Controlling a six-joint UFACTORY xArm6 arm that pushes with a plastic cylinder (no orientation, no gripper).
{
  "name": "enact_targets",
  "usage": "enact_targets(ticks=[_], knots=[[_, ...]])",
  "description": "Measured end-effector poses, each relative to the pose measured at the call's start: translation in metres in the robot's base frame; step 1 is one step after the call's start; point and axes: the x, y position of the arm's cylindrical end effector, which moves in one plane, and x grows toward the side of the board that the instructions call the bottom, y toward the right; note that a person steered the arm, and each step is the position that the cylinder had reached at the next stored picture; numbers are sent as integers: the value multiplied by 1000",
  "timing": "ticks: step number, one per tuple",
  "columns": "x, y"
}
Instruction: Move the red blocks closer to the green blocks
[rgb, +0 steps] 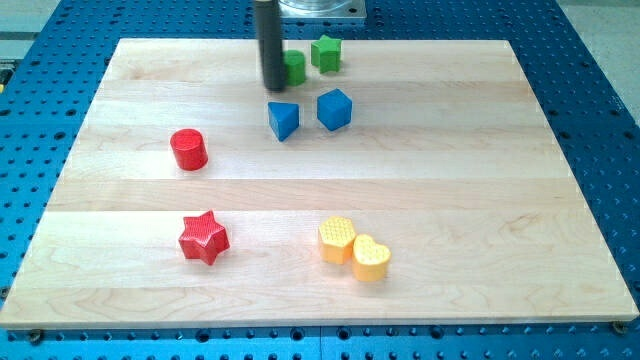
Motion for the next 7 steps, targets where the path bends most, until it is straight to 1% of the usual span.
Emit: enact_targets(ticks=[1,2,3,4,5,6,7], knots=[[0,13],[13,-73],[71,-141],[163,-181],[281,-187],[333,-154],[318,-79]])
